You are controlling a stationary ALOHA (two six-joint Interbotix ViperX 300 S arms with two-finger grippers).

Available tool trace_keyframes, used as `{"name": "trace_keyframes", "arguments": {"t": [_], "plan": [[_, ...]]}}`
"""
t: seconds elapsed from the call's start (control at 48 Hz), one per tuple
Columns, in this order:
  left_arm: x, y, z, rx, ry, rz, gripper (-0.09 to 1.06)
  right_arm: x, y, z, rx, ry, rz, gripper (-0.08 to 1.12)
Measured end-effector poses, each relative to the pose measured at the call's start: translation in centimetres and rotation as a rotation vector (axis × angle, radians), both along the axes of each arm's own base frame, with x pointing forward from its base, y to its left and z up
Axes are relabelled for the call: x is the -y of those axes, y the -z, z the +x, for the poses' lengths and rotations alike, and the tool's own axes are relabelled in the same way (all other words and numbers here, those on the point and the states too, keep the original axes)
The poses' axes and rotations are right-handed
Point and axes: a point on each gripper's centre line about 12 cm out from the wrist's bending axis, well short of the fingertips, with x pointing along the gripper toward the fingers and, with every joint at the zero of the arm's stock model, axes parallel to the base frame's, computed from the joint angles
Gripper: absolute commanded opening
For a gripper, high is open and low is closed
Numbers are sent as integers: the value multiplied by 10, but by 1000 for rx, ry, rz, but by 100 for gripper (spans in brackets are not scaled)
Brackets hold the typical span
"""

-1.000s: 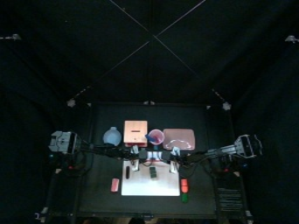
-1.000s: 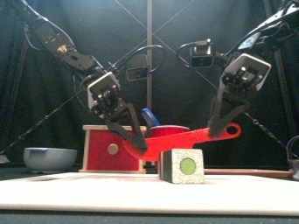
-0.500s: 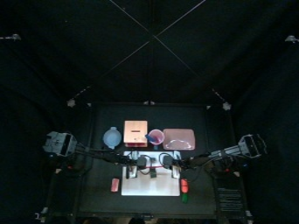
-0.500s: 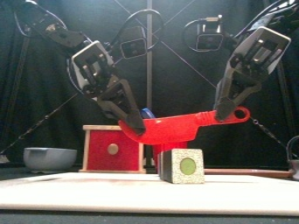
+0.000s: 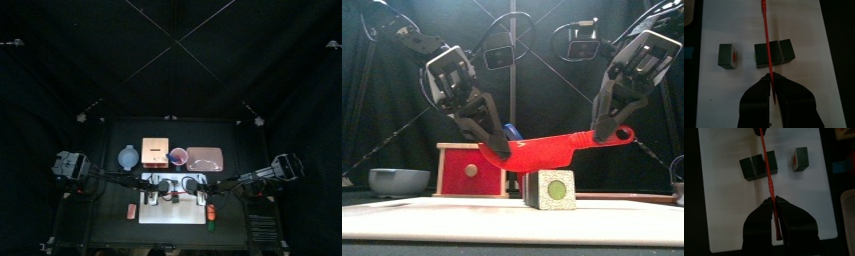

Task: Place sushi on board then cut the sushi with the knife then place the pieces on the plate
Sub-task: Cut the sushi into 4 pieces

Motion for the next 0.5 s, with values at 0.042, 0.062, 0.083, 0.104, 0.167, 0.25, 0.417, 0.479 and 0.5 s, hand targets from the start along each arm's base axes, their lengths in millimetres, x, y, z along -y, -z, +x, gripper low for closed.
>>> {"name": "trace_keyframes", "arguments": {"t": [0.042,0.062,0.083,0.104,0.167,0.25,0.417,0.479,0.5], "plan": [[1,0,0,0,2,0,48,0,1,0,-2,-1,0,33],[1,0,0,0,3,0,48,0,1,0,-3,-1,0,33],[1,0,0,0,2,0,48,-1,2,0,-3,-3,0,33],[1,0,0,2,3,0,48,0,2,0,-6,0,1,33],[2,0,0,2,4,0,48,-1,3,0,-8,-3,-1,33],[2,1,0,-2,6,0,48,-1,3,0,-9,-2,-1,33],[2,5,0,-11,6,2,48,-1,7,1,-19,-3,-3,33],[3,7,1,-15,7,4,48,-1,9,1,-25,-2,-2,33],[2,7,1,-15,4,3,48,-1,9,1,-25,-3,-4,33]]}}
